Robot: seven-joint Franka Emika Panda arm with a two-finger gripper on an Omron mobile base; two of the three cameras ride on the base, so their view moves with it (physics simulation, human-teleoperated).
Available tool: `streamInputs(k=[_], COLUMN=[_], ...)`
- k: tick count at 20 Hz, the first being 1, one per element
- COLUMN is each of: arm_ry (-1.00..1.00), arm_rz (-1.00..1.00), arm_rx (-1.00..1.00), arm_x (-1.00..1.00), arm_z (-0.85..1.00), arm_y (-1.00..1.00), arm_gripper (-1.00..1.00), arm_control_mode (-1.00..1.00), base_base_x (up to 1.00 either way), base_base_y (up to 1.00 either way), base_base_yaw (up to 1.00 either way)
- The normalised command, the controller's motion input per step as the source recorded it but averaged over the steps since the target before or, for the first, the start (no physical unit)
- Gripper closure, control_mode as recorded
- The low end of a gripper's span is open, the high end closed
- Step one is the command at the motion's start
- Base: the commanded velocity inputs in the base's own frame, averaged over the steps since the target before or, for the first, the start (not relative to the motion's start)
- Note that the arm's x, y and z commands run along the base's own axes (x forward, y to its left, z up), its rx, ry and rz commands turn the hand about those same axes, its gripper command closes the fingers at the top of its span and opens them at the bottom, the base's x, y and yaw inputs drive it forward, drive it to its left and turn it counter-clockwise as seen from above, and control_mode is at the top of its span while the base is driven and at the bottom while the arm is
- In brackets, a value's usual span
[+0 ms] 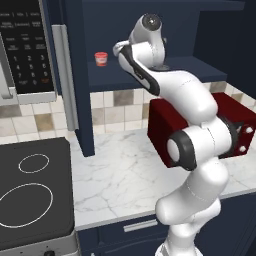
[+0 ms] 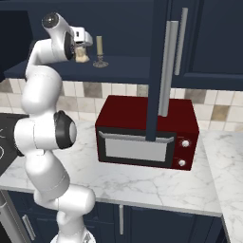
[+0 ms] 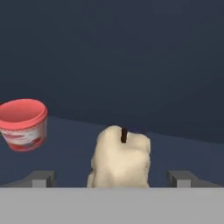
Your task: Pick the candle and candle from the dining table and place them in the open cabinet. Close the cabinet after placing the objects.
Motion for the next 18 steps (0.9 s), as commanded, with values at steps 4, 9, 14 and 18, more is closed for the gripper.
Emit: streamInputs(k=[4,9,14,18], arm_ry=[-0.08,-0.07,0.00,0.00], arm_rz=[0.00,-0.01,-0.04,-0.04], arm_rx=[0.00,0.00,0.00,0.00], arm_x=[-0.12,-0.45,-0.68,-0.72], arm_z=[-0.06,0.00,0.03,0.09], arm_y=[0.00,0.00,0.00,0.00], arm_gripper=[-1.00,-1.00,-1.00,-1.00], arm_control_mode=[-1.00,-1.00,-1.00,-1.00], base_base_x=[0.00,0.00,0.00,0.00], base_base_y=[0.00,0.00,0.00,0.00], base_base_yaw=[0.00,0.00,0.00,0.00])
